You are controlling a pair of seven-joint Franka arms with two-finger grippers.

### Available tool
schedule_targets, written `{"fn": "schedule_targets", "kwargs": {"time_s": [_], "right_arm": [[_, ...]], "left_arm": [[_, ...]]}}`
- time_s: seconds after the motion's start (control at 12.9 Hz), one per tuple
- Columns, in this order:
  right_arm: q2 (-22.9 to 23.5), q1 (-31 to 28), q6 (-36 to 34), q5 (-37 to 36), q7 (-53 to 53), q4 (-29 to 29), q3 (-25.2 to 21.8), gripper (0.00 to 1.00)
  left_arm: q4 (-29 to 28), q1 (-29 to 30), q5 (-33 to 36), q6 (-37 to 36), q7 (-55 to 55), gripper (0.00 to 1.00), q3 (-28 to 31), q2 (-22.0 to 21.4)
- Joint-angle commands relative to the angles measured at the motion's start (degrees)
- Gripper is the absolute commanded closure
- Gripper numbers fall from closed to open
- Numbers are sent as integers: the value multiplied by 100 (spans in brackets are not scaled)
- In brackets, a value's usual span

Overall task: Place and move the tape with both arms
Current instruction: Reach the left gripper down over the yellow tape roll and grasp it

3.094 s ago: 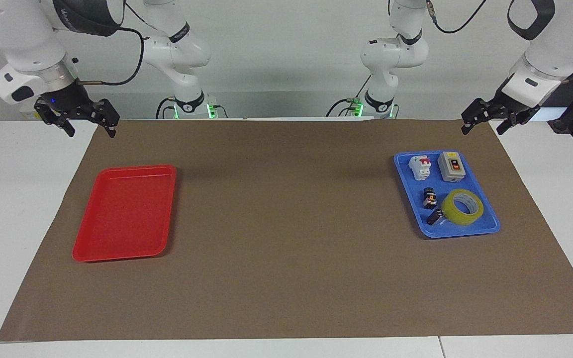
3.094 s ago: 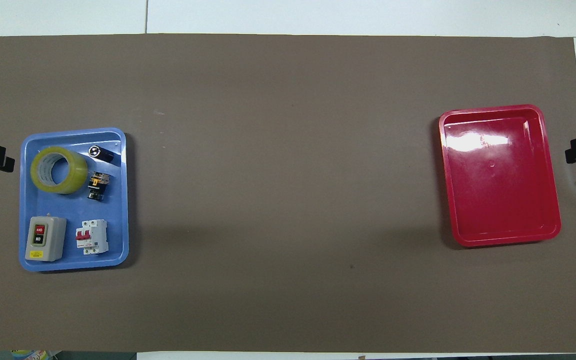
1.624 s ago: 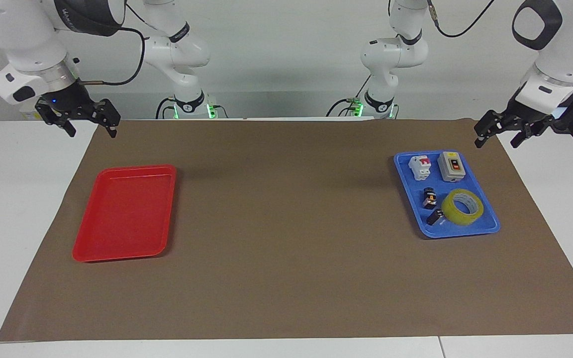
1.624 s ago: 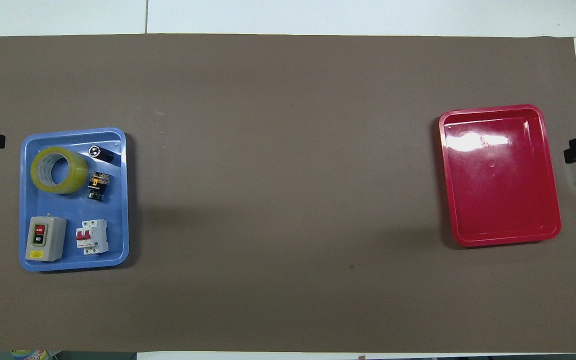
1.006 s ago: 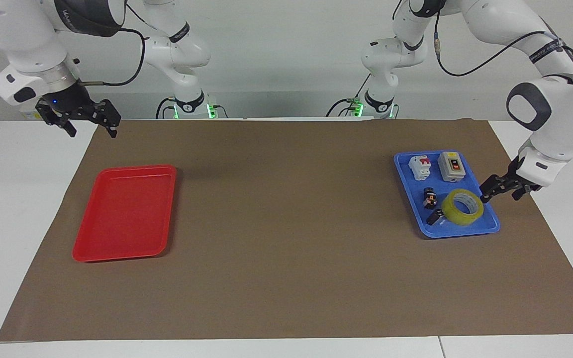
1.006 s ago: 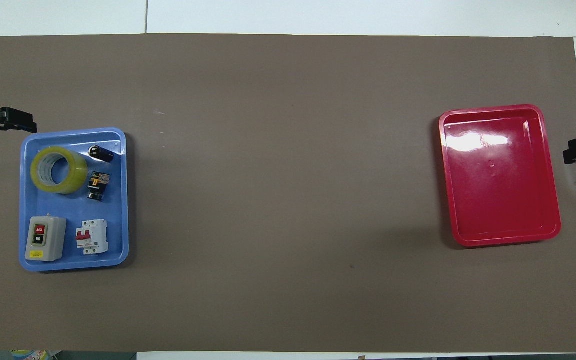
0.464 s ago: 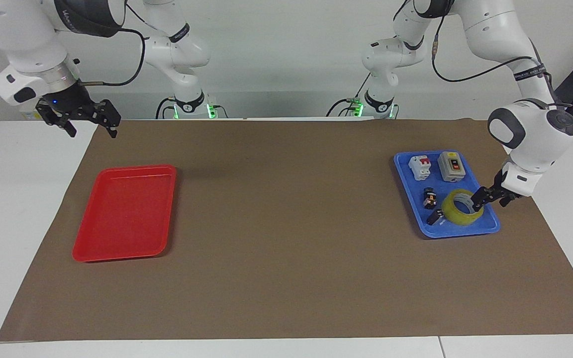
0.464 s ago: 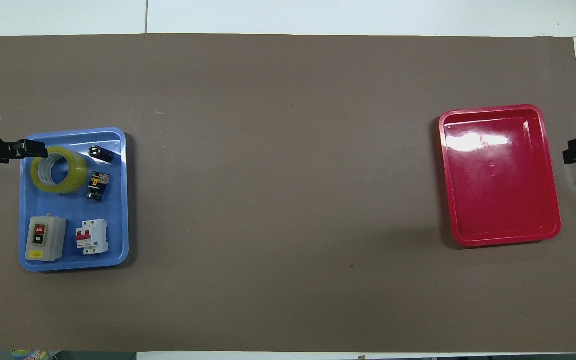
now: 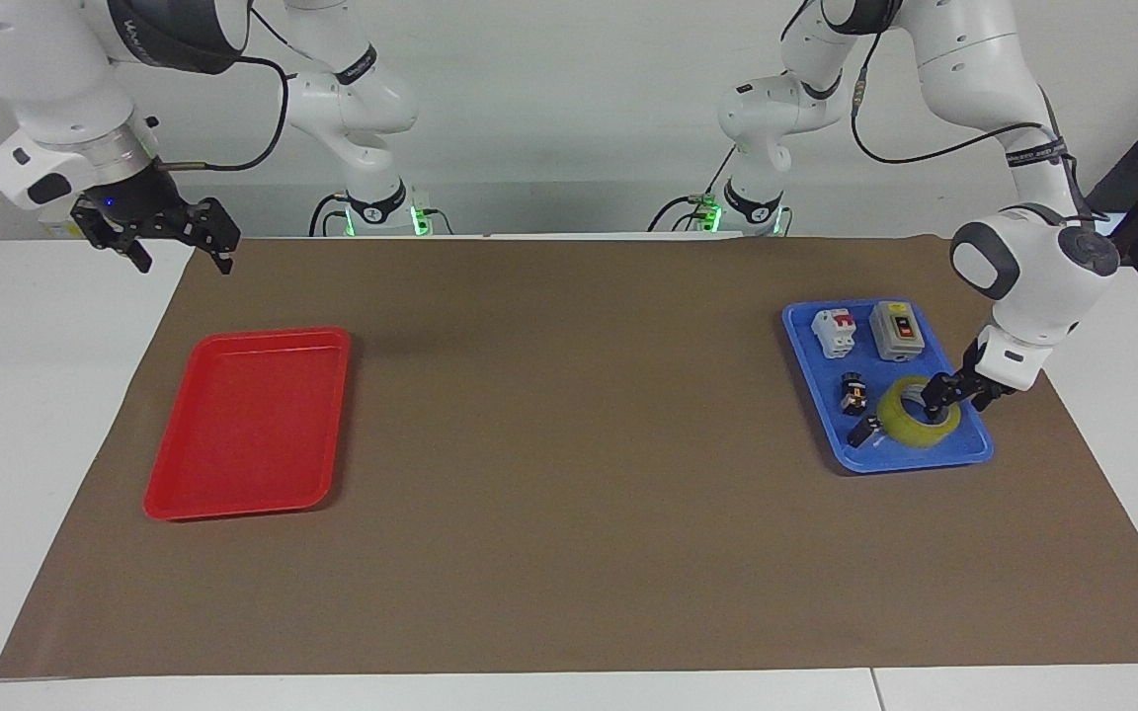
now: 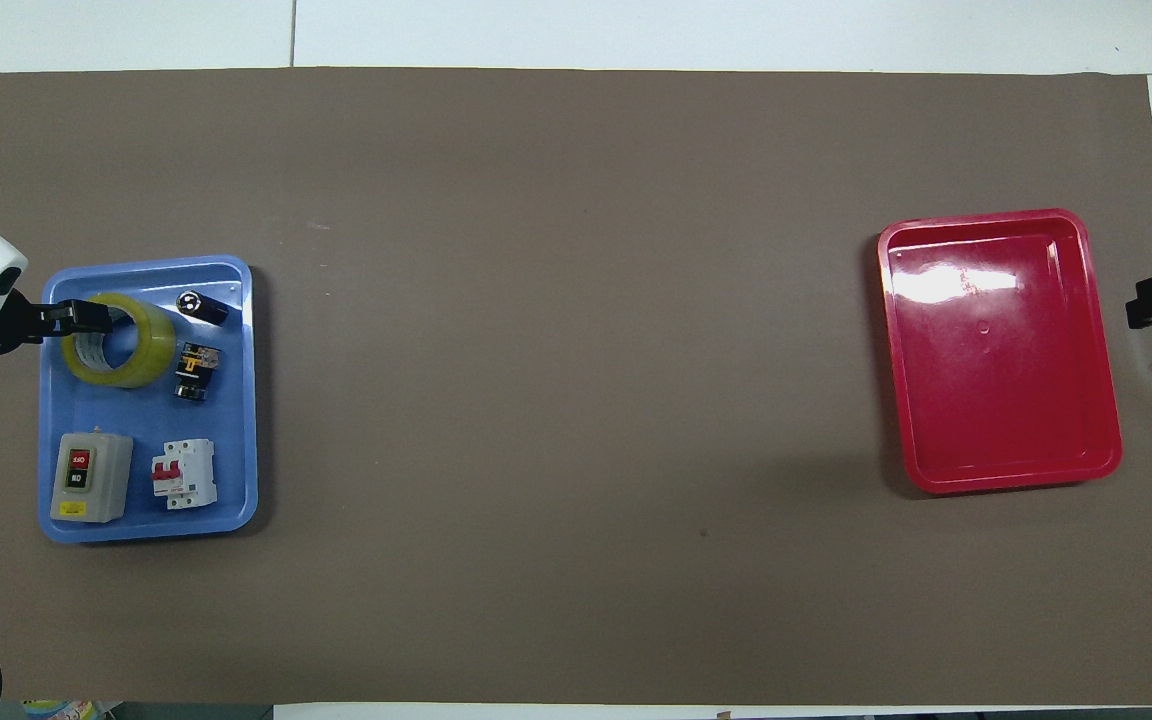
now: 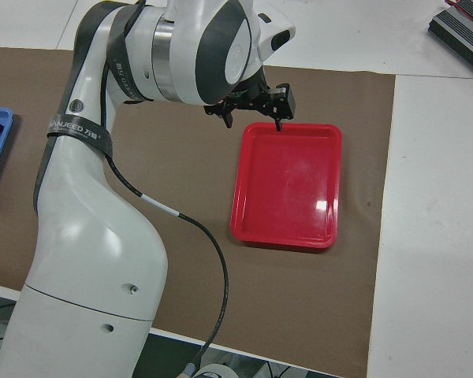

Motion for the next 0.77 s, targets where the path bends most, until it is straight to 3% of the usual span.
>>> {"fn": "schedule_targets", "kwargs": {"time_s": [0.0,0.23,0.31,0.39,0.46,0.7], "right_arm": [[-106,-52,45,107,-31,-136,16,0],[-106,-52,36,107,-31,-136,16,0],[-106,-61,36,107,-31,-136,16,0],[-106,-52,36,107,-31,-136,16,0],[-106,-61,36,107,-31,-136,16,0],[-106,-61,36,107,-31,-136,16,0]], "left_arm": [[-329,37,134,239,-21,11,-33,-164],[-434,37,125,231,-21,20,-33,-191],[-443,37,125,231,-21,32,-33,-199],[-443,37,125,204,-12,76,-33,-200],[-443,37,125,187,-12,100,-33,-200],[-435,46,125,108,49,100,-24,-217]]}}
